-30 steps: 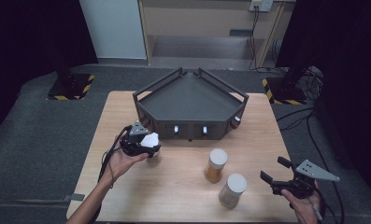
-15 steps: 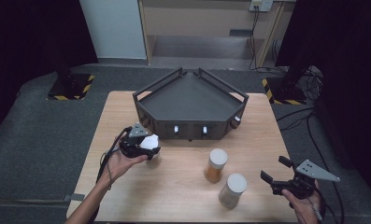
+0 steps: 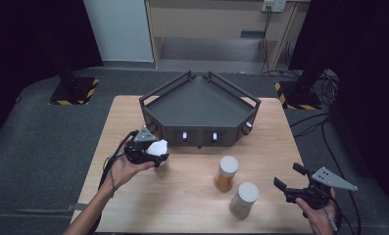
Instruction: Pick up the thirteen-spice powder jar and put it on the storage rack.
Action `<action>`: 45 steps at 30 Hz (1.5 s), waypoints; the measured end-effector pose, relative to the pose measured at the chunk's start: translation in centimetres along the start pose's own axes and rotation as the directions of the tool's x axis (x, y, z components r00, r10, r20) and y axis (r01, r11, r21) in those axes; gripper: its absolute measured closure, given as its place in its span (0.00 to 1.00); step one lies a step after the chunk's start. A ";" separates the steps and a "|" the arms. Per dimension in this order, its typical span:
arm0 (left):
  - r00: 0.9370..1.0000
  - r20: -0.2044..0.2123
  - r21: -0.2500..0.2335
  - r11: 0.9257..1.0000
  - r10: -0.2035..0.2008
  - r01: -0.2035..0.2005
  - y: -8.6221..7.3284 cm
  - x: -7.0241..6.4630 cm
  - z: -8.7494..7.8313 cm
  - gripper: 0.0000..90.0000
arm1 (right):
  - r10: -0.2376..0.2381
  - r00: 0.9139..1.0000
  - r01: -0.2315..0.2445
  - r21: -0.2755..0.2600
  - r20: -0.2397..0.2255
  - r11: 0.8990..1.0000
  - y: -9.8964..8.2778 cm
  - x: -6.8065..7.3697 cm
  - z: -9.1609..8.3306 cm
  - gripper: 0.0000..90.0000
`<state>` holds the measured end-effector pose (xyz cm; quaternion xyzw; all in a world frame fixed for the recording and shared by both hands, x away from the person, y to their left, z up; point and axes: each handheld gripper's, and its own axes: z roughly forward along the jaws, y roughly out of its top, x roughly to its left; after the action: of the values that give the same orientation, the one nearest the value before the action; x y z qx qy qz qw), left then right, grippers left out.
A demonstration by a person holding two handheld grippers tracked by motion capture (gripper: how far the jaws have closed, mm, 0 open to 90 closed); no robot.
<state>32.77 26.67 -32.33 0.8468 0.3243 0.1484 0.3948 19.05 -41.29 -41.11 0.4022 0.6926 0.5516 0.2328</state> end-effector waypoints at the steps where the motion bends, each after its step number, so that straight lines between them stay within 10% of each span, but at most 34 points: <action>1: 1.000 0.005 -0.001 1.000 0.004 -0.004 0.1 0.1 -0.1 0.33 | 0.000 1.000 0.000 0.000 0.001 1.000 0.0 0.0 0.0 0.04; 45: 0.989 0.106 -0.006 0.995 0.103 -0.103 8.4 2.6 -4.6 0.33 | 0.006 1.000 -0.006 0.000 -0.012 1.000 -0.1 -0.4 0.0 0.05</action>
<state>36.00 27.06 -22.92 0.8689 0.2586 0.1237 0.4036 19.25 -41.60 -41.24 0.4012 0.6928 0.5546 0.2269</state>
